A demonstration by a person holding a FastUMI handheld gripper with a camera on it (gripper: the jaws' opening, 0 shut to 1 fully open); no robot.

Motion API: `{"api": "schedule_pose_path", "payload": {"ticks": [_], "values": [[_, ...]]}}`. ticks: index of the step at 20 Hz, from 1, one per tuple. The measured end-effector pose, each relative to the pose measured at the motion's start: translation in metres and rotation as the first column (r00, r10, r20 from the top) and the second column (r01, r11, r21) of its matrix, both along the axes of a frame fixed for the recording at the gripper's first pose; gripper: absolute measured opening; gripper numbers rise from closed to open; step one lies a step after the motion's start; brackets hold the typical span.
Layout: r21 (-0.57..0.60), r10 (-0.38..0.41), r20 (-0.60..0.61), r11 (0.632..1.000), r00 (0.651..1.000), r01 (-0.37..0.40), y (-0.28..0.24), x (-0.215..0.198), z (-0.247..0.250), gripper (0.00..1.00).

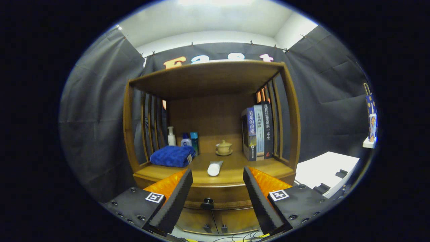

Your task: Pull open the drawer, take out the items inside it, and place them on the countertop above the cabinet.

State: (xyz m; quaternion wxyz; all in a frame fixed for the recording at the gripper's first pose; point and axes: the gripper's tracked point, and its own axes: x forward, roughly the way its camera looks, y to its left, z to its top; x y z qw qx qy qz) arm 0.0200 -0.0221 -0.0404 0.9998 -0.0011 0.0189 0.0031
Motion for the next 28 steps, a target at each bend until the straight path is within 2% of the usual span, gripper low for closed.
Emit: {"api": "schedule_pose_path", "payload": {"ticks": [4,9,18,28], "values": [[-0.047,-0.014,0.061,0.999,0.998,0.017,-0.012,-0.024,0.041,0.98],[-0.055,0.003,0.087,0.998,0.996,0.002,-0.009,-0.045,0.064,0.98],[0.004,0.003,0.071,1.0,0.997,-0.003,-0.014,-0.043,0.058,0.98],[0.003,0.011,0.065,1.0,0.998,-0.011,-0.012,-0.041,0.056,0.98]]}}
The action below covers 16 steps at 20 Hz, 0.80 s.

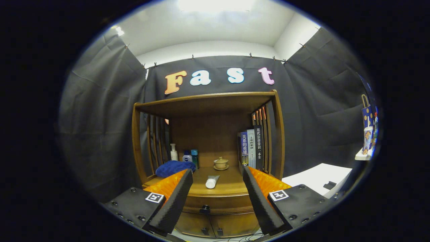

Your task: Pull open the drawer, take out the items inside it, and place them on the countertop above the cabinet.

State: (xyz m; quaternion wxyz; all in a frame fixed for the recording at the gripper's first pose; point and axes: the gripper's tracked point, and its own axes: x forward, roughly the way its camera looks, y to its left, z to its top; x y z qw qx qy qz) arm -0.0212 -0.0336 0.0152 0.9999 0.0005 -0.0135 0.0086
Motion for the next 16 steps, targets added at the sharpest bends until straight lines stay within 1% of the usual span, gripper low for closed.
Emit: {"api": "schedule_pose_path", "payload": {"ticks": [16], "values": [[-0.002,0.007,-0.006,1.0,1.0,-0.007,0.0045,0.004,-0.0019,0.98]]}}
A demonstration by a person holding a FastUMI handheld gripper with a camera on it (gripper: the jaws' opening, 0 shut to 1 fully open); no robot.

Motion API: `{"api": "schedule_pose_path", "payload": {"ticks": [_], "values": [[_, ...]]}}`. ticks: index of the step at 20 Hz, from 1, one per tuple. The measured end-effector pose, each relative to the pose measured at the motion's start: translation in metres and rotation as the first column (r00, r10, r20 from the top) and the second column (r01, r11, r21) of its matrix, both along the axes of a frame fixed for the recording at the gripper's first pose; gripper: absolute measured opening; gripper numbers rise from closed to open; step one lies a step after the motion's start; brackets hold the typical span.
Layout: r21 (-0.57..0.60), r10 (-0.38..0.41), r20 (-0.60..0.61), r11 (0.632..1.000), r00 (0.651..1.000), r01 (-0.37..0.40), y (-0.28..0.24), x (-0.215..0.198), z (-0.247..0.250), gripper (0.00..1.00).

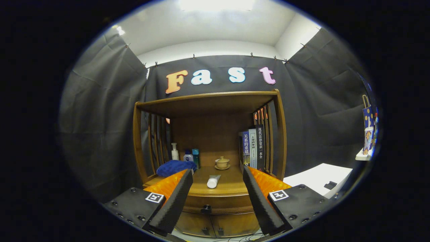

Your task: Pull open the drawer, take out the items inside it, and place them on the countertop above the cabinet.

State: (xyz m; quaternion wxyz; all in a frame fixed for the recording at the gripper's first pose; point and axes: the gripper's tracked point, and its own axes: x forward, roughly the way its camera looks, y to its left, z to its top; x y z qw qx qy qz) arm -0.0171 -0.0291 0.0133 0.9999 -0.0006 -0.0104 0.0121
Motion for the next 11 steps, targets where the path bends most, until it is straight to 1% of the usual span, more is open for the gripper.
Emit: {"api": "schedule_pose_path", "payload": {"ticks": [11], "values": [[0.005,0.01,-0.008,1.0,1.0,-0.01,0.0059,0.0012,-0.0037,0.98]]}}
